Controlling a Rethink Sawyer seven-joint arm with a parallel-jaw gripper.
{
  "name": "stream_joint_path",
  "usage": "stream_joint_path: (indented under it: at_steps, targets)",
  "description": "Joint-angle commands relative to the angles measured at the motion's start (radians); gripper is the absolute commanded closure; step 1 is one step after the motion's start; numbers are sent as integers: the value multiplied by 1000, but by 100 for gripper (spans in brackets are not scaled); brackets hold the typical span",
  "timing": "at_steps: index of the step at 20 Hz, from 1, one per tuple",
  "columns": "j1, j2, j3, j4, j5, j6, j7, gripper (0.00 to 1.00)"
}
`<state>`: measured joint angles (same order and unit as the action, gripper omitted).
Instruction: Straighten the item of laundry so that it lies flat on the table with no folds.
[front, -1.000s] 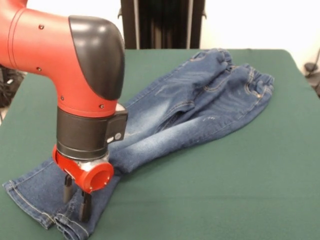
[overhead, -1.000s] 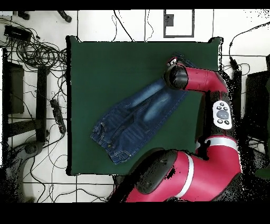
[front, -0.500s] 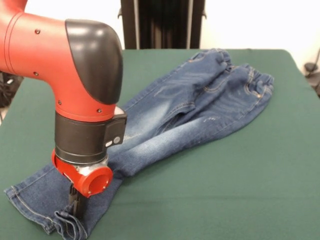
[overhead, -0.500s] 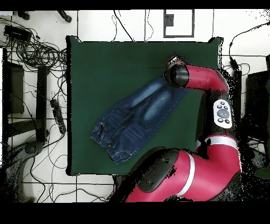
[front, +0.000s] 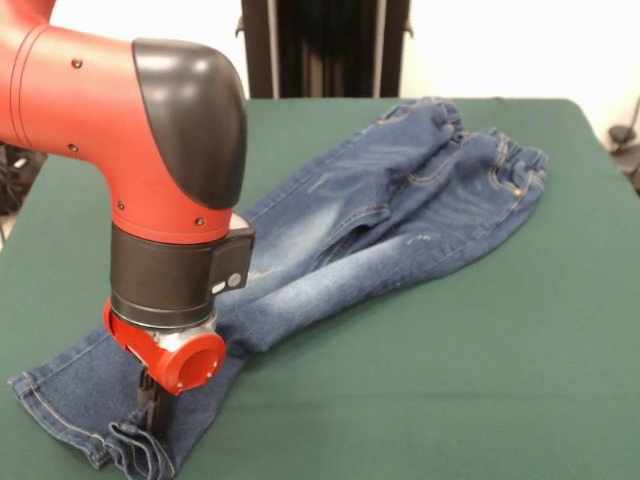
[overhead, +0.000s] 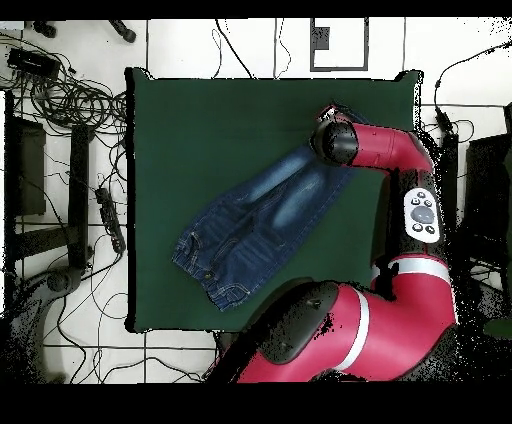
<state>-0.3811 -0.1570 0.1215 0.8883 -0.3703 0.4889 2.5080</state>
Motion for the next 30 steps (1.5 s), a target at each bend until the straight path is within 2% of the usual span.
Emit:
stream_joint_path:
  at_steps: [1, 4, 7, 10, 13, 20, 26, 28, 30]
  targets:
    - [63, 30, 112, 52, 2, 31, -112, 100]
    - [86, -7, 74, 74, -10, 19, -73, 100]
    - [109, -89, 41, 132, -3, 53, -46, 100]
    - [139, -202, -1, 178, 13, 170, -51, 100]
    - [150, -255, -16, 207, 18, 198, -49, 100]
    - [103, -229, 39, 194, 22, 173, -96, 100]
    - [92, -232, 43, 225, 17, 133, -76, 100]
    - [41, -211, 112, 259, 25, 51, -121, 100]
    - [40, -193, 109, 247, 25, 77, -119, 100]
